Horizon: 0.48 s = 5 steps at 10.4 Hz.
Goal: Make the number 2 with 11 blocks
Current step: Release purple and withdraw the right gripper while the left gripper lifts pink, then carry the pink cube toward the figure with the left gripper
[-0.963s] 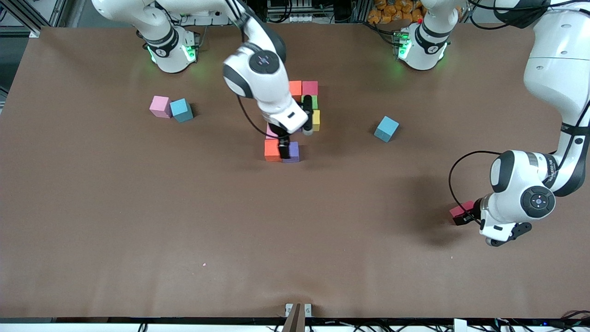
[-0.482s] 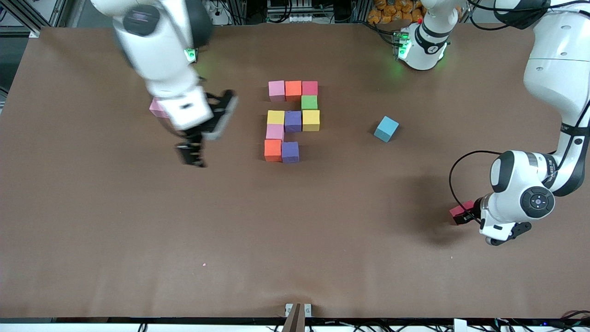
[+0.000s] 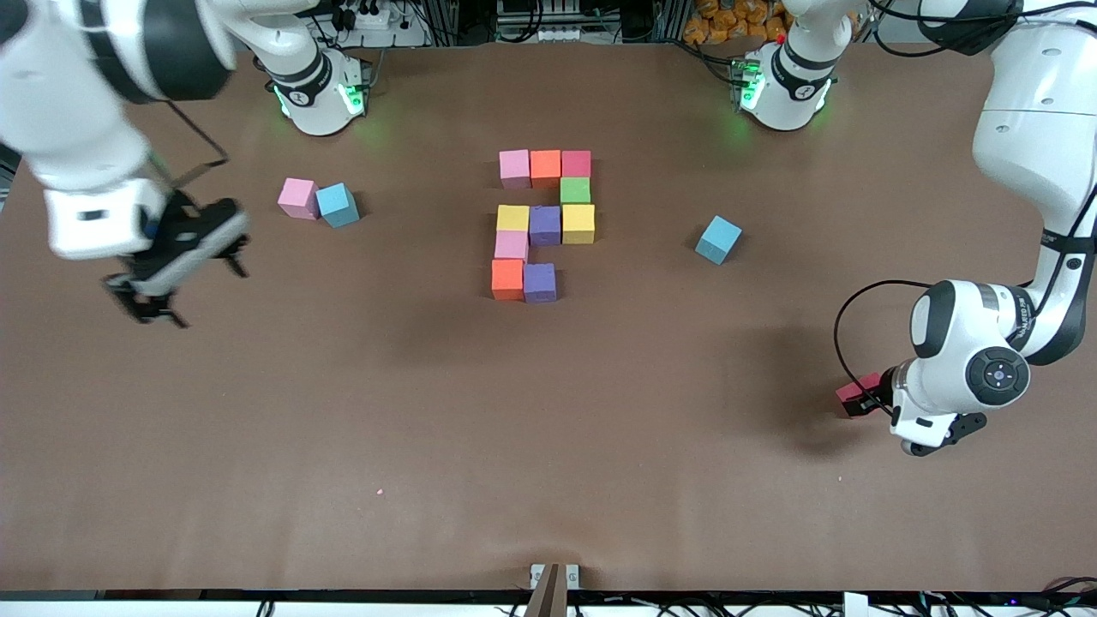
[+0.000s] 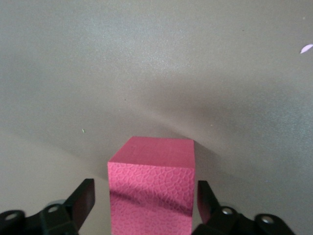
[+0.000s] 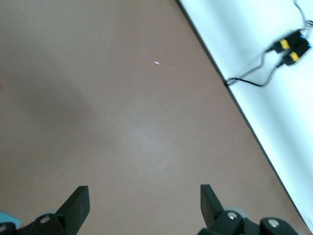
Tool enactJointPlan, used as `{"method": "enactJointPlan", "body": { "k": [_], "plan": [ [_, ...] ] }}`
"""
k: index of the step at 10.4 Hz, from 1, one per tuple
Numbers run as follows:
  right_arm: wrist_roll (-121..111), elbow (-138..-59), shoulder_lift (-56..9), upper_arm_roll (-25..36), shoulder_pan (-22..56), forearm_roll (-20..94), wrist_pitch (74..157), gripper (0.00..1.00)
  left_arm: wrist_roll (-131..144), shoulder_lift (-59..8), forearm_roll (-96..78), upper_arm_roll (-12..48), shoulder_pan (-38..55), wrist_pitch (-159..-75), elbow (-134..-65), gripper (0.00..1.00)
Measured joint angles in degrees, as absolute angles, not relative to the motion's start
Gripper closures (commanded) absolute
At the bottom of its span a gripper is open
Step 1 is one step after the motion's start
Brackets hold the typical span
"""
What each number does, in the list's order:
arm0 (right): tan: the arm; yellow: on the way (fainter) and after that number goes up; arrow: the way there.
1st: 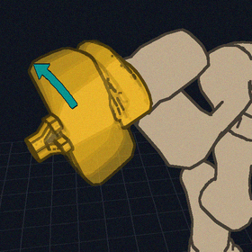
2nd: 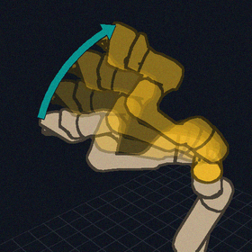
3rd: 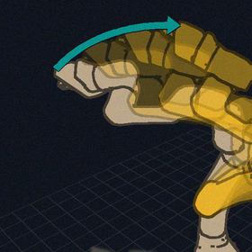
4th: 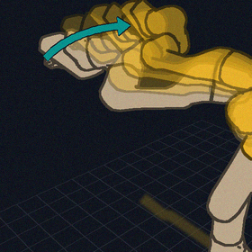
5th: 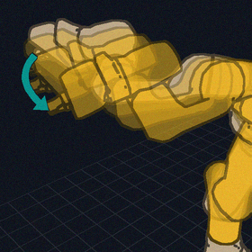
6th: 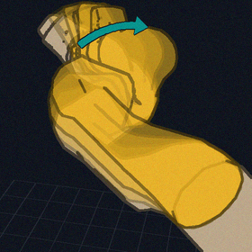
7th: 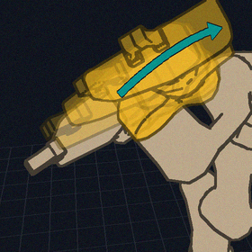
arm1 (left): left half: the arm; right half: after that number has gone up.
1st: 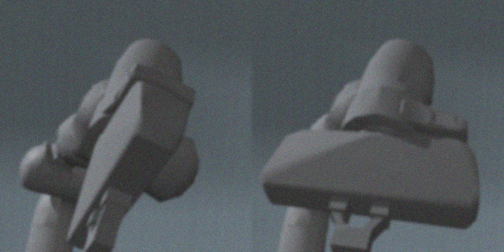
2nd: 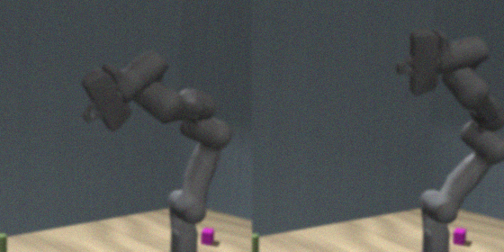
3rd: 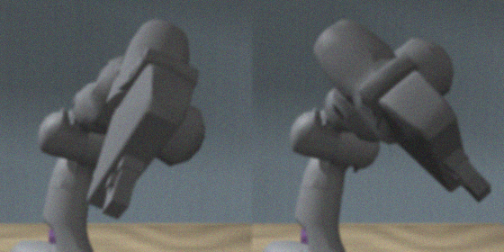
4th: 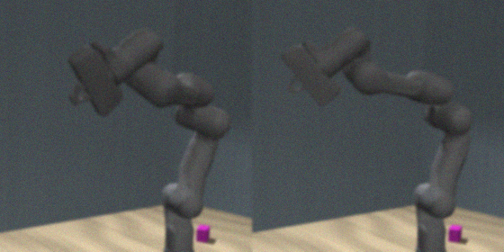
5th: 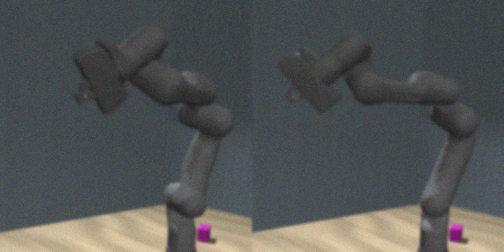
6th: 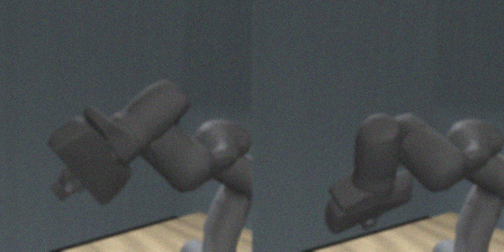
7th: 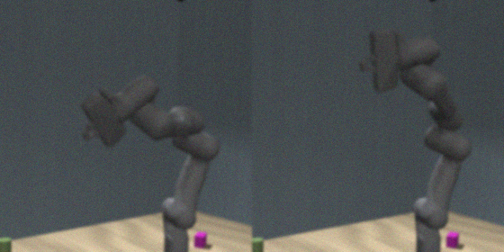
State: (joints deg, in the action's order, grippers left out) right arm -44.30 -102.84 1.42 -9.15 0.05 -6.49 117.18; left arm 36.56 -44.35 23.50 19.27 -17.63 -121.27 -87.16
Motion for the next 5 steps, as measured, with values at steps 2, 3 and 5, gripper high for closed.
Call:
{"method": "enactJointPlan", "body": {
  "k": [2, 3, 5],
  "plan": [
    [-37.4, -101.7, 2.4, -15.4, -8.5, -6.4, 114.5, 0.00, 36.5, -44.4, 23.5, 19.3, -17.6, -121.3, -87.1, 0.43],
    [-31.7, -100.8, 2.5, -16.8, -11.4, -5.8, 111.8, 0.00, 36.5, -44.4, 23.5, 19.3, -17.6, -121.3, -87.1, 0.43],
    [-20.0, -97.2, 2.5, -15.2, -12.3, -3.3, 106.4, 0.00, 36.5, -44.4, 23.5, 19.3, -17.5, -121.4, -86.9, 0.42]
  ]
}}
